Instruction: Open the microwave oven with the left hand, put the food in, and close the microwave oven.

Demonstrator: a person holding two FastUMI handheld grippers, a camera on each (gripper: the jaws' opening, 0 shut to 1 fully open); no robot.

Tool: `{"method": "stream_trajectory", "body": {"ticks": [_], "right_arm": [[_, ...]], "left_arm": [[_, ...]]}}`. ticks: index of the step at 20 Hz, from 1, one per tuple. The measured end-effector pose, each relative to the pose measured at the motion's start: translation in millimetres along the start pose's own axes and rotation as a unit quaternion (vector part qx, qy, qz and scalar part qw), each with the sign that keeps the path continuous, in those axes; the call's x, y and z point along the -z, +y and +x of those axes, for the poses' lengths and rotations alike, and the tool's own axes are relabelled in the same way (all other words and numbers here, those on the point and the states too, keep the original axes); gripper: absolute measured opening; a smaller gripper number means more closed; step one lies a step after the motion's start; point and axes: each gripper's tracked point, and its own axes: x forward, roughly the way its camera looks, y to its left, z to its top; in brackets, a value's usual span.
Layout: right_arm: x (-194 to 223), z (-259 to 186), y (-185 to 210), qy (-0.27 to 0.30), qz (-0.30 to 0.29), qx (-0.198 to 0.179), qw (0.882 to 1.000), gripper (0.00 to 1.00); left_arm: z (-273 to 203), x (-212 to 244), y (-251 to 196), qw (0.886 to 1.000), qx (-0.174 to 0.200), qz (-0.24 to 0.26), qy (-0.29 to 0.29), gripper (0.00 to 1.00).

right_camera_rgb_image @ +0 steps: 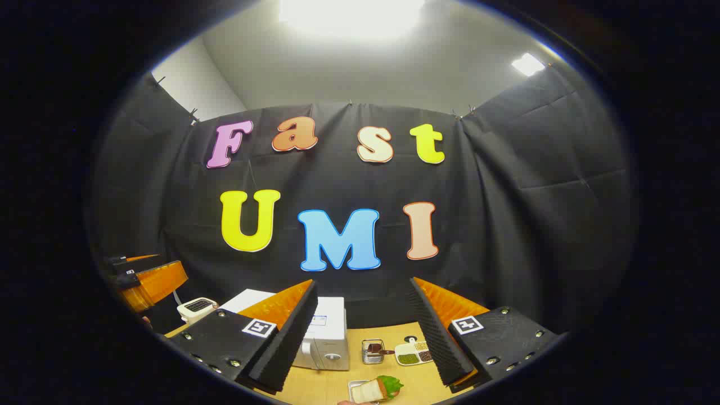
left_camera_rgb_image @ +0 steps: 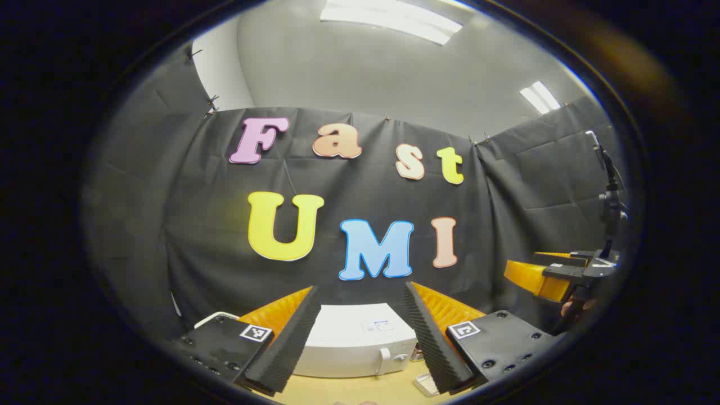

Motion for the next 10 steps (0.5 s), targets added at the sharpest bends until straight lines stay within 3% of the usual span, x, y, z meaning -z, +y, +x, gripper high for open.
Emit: {"method": "stream_trajectory", "body": {"ticks": [6,10], "right_arm": [[1.7,-3.3,15.8,-0.004,0.015,0.001,1.000,0.98],[2.5,1.3,18.5,-0.005,-0.003,-0.005,1.000,0.98]], "left_arm": [[-6.7,-1.6,-0.5,0.999,0.027,-0.016,-0.008,0.98],[2.2,5.3,6.2,1.000,0.006,-0.007,-0.005,0.98]]}}
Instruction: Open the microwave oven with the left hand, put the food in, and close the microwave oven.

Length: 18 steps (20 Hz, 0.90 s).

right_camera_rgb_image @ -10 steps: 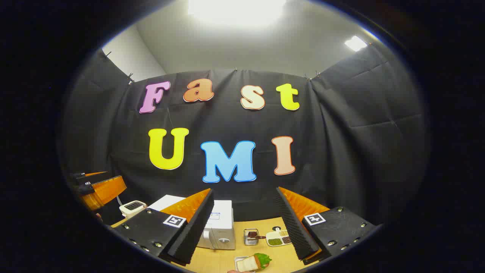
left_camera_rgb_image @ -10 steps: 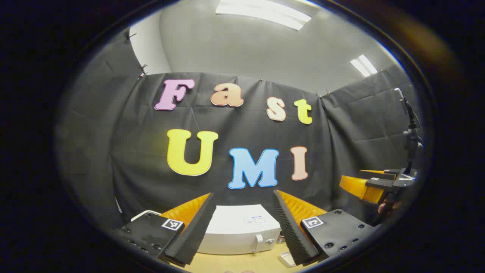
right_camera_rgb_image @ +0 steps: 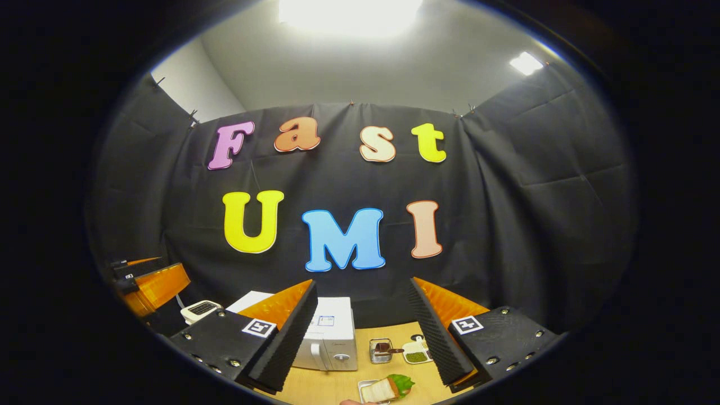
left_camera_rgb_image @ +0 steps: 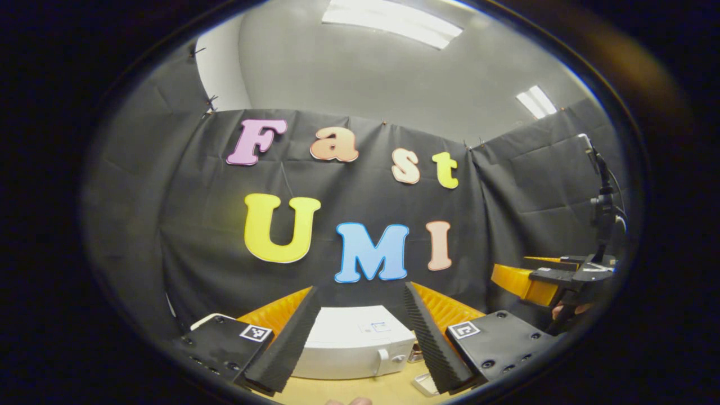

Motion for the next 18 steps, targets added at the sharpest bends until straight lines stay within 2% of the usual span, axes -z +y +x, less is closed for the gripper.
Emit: {"method": "stream_trajectory", "body": {"ticks": [7,9,11,12,13,14,18], "right_arm": [[1.7,4.5,-1.2,-0.003,-0.007,-0.015,1.000,0.98],[5.3,1.5,-4.8,-0.003,-0.010,-0.017,1.000,0.98],[14.3,-0.1,-8.1,0.004,-0.016,-0.019,1.000,0.98],[19.7,-0.2,-10.5,0.009,-0.018,-0.018,1.000,0.94],[24.5,1.4,-12.7,0.015,-0.018,-0.018,1.000,0.98],[30.5,2.9,-15.2,0.022,-0.017,-0.018,0.999,0.97],[42.1,11.8,-30.5,0.033,-0.010,-0.013,0.999,0.98]], "left_arm": [[7.5,29.3,-5.0,0.999,-0.027,-0.020,0.018,0.98],[6.3,46.1,-15.8,0.998,-0.015,-0.044,0.032,0.98],[5.3,67.5,-14.7,0.997,-0.021,-0.053,0.043,0.98],[7.2,83.4,-15.5,0.997,-0.023,-0.048,0.054,0.98],[11.4,98.1,-16.8,0.997,-0.024,-0.037,0.063,0.98],[17.4,113.6,-20.4,0.997,-0.024,-0.026,0.071,0.97],[38.4,171.5,-43.0,0.995,0.000,-0.017,0.099,0.98]]}}
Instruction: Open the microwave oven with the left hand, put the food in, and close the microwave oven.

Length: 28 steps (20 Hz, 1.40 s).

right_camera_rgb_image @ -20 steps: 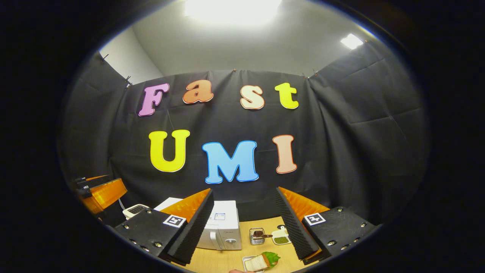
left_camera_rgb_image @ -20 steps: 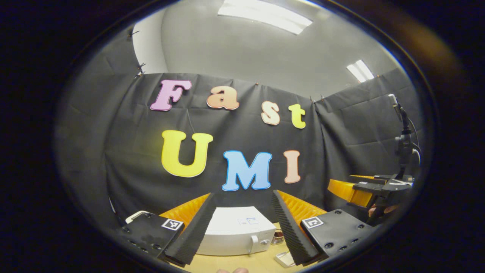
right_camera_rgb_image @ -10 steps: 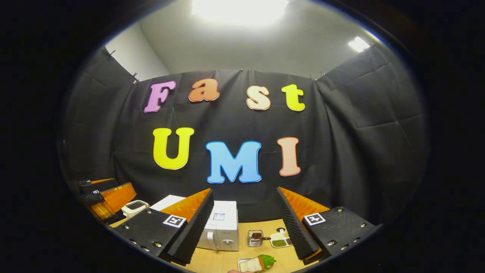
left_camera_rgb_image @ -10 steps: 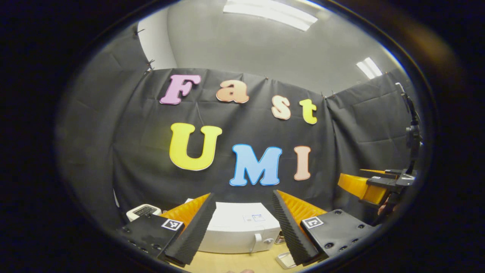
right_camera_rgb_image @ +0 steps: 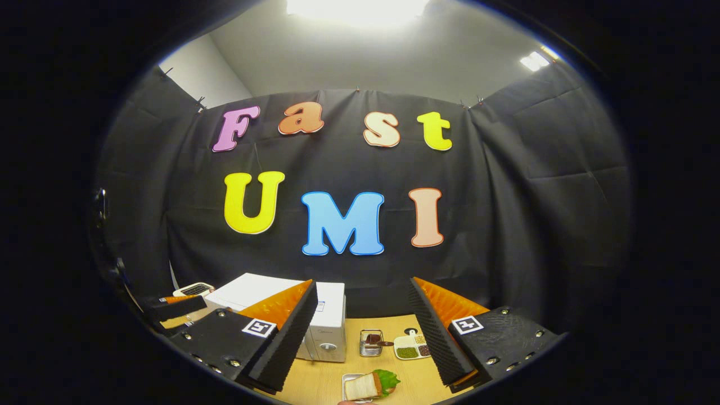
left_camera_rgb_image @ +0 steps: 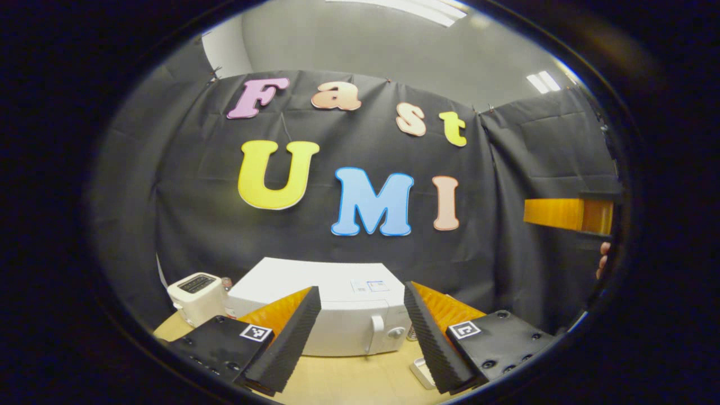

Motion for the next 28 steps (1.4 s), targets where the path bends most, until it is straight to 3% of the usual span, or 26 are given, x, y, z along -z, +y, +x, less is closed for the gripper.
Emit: {"method": "stream_trajectory", "body": {"ticks": [12,18,20,22,23,24,26,28], "right_arm": [[38.0,39.8,-45.4,0.047,0.007,-0.002,0.999,0.98],[53.3,53.2,-74.5,0.067,0.008,0.012,0.998,0.98],[56.8,55.2,-83.7,0.071,0.009,0.017,0.997,0.98],[57.5,56.9,-89.7,0.073,0.014,0.023,0.997,0.98],[58.1,57.3,-91.0,0.075,0.017,0.025,0.997,0.98],[58.7,57.6,-91.3,0.075,0.019,0.025,0.997,0.97],[56.0,57.1,-91.3,0.071,0.018,0.027,0.997,0.98],[54.7,54.9,-89.4,0.067,0.012,0.027,0.997,0.98]], "left_arm": [[122.8,166.6,-27.5,0.992,-0.019,0.021,0.124,0.98],[159.7,215.2,-17.2,0.983,-0.058,0.013,0.171,0.88],[165.4,220.1,-15.0,0.982,-0.064,0.016,0.176,0.80],[169.8,227.7,-26.7,0.981,-0.041,0.012,0.190,0.65],[172.4,224.5,-28.5,0.981,-0.044,0.023,0.189,0.45],[171.6,225.5,-26.7,0.979,-0.048,0.037,0.193,0.34],[169.1,224.1,-28.6,0.978,-0.052,0.042,0.197,0.27],[168.2,223.6,-28.9,0.978,-0.051,0.036,0.199,0.27]]}}
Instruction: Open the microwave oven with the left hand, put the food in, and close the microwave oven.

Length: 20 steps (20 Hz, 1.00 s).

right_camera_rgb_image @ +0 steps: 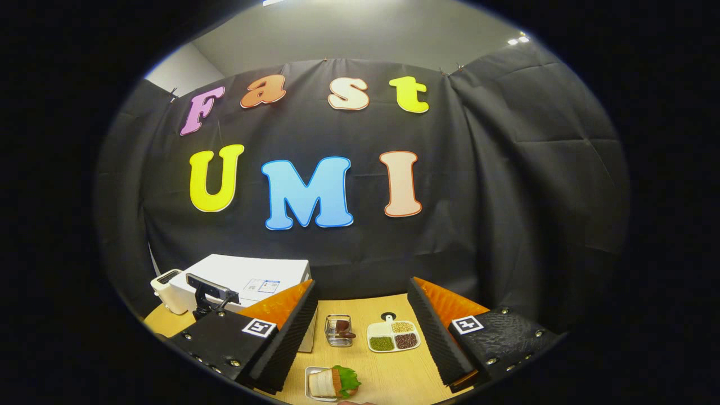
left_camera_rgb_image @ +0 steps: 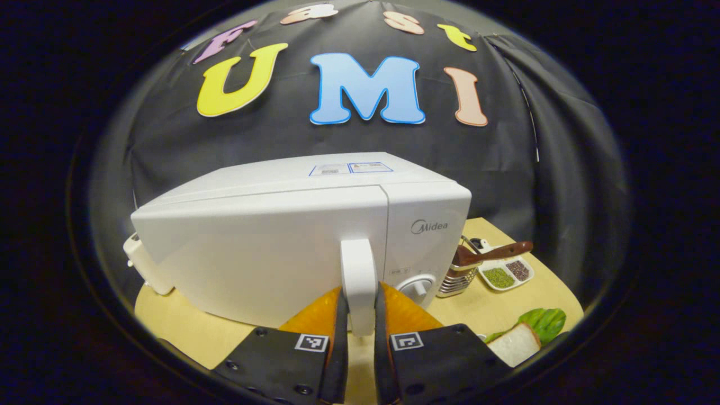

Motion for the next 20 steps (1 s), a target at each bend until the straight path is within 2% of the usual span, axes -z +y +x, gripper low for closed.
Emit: {"method": "stream_trajectory", "body": {"ticks": [2,5,9,12,15,20], "right_arm": [[0.5,-2.7,0.8,-0.001,-0.002,0.001,1.000,0.98],[1.9,-5.2,4.1,0.002,0.002,0.001,1.000,0.98],[0.0,-7.3,6.2,-0.002,-0.002,0.002,1.000,0.98],[-0.7,-10.1,8.0,-0.006,-0.003,0.003,1.000,0.98],[5.4,-12.5,20.4,0.001,0.004,-0.010,1.000,0.98],[3.9,-24.3,48.9,-0.002,0.007,-0.034,0.999,0.98]], "left_arm": [[1.3,1.7,0.4,1.000,0.001,0.003,0.002,0.16],[-1.2,1.2,0.4,1.000,0.011,0.001,0.009,0.08],[-3.9,2.3,0.1,1.000,0.020,0.003,0.018,0.08],[-36.0,18.3,1.5,1.000,0.023,0.010,0.016,0.08],[-61.8,29.7,4.0,0.998,0.056,0.011,0.024,0.08],[-101.6,48.0,14.2,0.992,0.112,0.045,0.034,0.08]]}}
